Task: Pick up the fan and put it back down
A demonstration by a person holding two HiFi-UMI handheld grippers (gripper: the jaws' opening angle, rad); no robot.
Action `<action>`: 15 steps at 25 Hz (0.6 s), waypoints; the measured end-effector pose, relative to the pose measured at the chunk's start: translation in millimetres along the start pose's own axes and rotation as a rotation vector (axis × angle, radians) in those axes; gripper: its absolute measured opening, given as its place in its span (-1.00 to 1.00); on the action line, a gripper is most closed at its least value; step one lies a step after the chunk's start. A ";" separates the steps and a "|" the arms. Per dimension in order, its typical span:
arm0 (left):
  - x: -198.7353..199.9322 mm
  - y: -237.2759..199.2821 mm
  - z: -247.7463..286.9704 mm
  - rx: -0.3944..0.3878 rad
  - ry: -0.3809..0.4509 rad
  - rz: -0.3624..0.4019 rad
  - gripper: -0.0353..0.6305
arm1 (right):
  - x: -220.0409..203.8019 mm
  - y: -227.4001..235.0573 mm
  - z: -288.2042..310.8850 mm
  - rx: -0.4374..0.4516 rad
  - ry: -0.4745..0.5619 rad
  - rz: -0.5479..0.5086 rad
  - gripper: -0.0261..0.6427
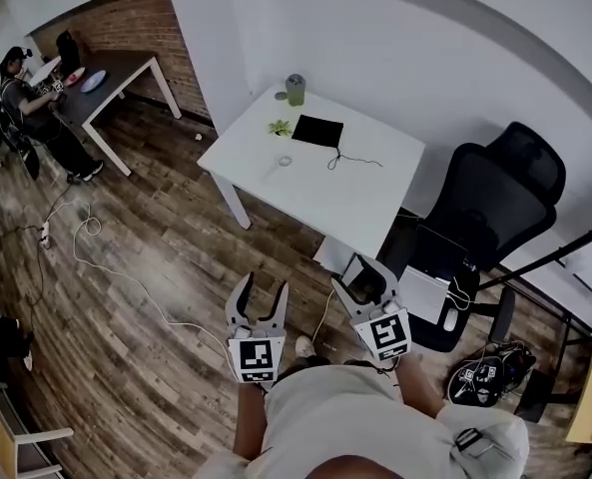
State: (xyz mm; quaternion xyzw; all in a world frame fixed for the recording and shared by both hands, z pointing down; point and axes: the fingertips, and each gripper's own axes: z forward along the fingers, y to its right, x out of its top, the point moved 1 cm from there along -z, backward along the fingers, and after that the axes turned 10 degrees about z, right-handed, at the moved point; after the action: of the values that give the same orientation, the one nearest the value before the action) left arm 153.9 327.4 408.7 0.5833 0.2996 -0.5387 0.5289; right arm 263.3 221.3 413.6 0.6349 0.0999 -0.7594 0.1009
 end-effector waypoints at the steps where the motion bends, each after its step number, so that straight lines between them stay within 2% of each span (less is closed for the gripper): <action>1: -0.4 -5.1 3.6 -0.006 0.004 0.003 -0.14 | -0.1 0.0 4.7 -0.007 -0.004 -0.002 -0.15; 7: -6.3 -33.7 18.5 -0.014 0.016 -0.011 -0.14 | 2.7 -4.3 28.6 -0.026 -0.026 -0.018 -0.16; 15: -13.3 -49.8 35.9 -0.009 0.019 -0.020 -0.15 | 7.2 -4.0 56.4 -0.014 -0.028 -0.048 -0.16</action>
State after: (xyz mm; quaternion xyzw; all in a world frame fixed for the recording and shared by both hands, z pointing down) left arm 93.8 309.6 411.6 0.5829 0.3129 -0.5371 0.5233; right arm 207.7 209.2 416.4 0.6207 0.1189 -0.7699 0.0885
